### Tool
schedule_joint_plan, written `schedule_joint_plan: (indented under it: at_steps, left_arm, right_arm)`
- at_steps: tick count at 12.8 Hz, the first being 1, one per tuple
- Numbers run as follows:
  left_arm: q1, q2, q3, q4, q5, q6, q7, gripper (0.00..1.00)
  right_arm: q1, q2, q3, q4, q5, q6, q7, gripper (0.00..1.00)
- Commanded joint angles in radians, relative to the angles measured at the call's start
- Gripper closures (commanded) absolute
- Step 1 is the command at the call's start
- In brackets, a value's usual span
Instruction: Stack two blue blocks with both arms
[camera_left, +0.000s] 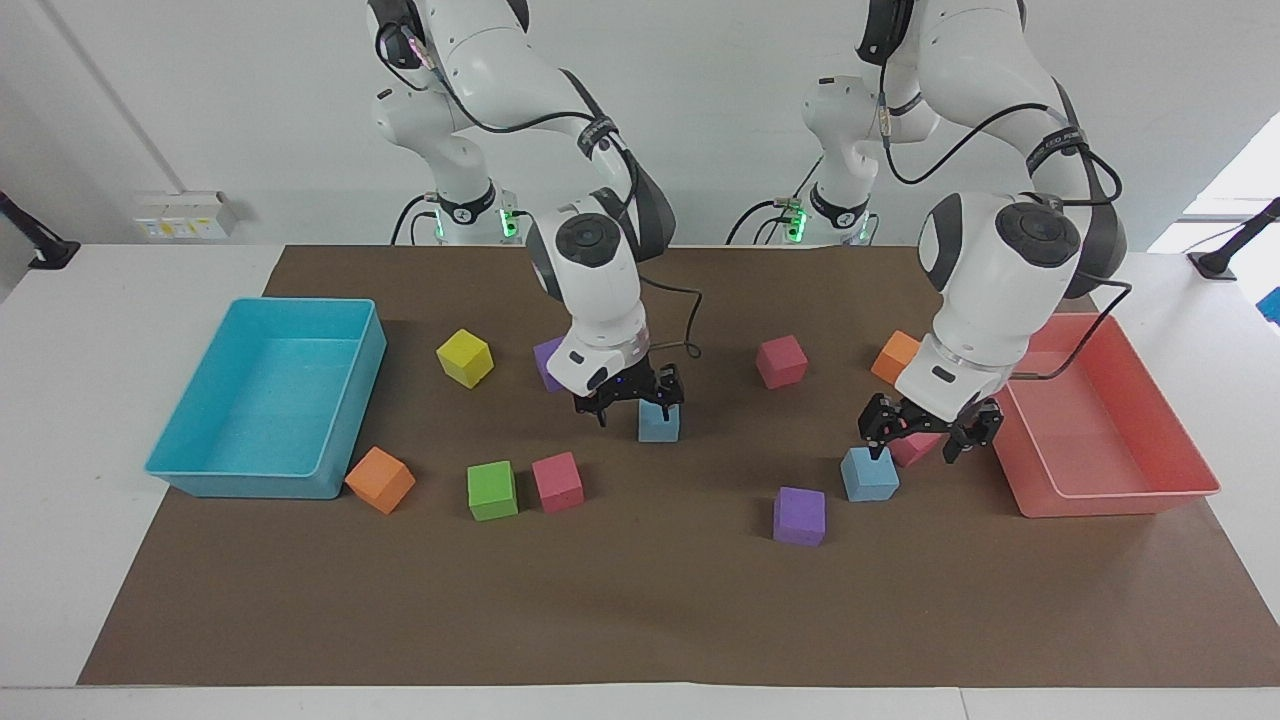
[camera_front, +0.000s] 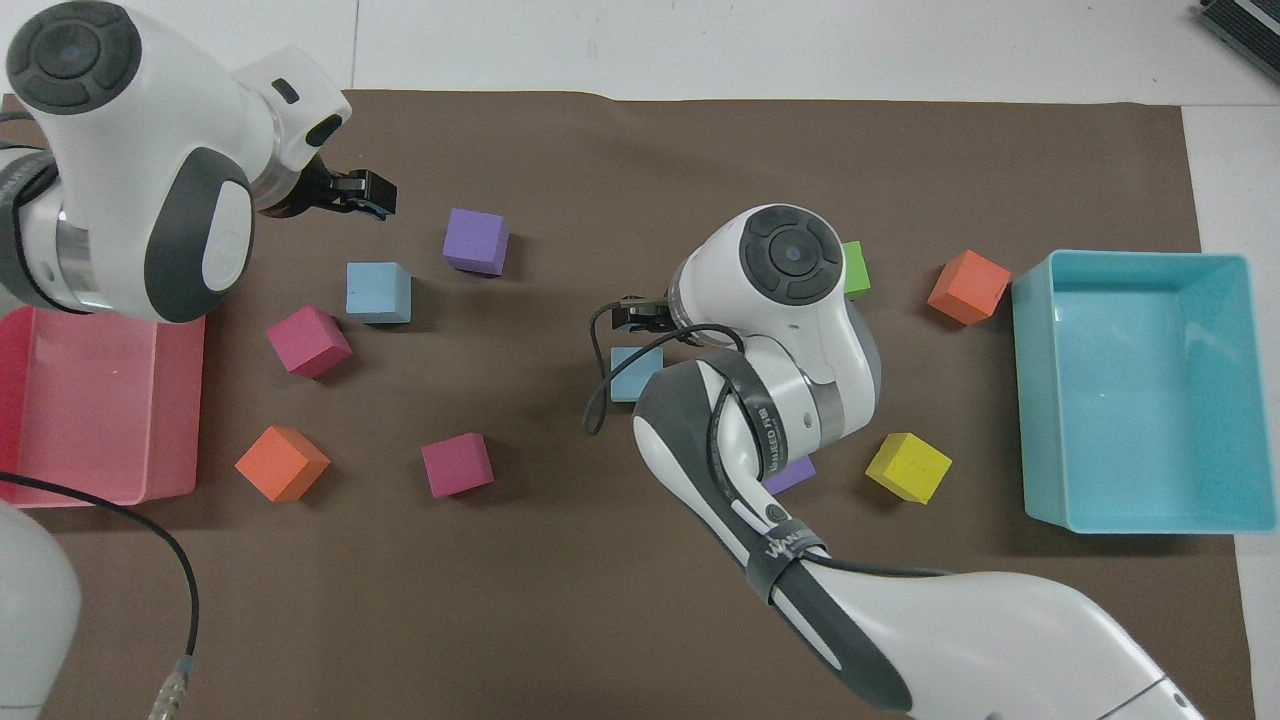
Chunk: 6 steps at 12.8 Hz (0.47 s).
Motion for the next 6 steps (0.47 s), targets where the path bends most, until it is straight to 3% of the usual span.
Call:
schedule_joint_plan:
  at_steps: [1,6]
  left_arm:
    - [-0.012,-0.023,0.009,-0.127,0.02,0.097,-0.05,0.0]
    - [-0.016,-0.029,0.009,-0.255,0.018,0.215,-0.082,0.0]
  right_arm:
    - [-0.066,-0.065,0.017,-0.08,0.168,0.011,-0.153,0.0]
    - [-0.153,-0.093,0.017,-0.122,0.424,-0.049,-0.47,0.0]
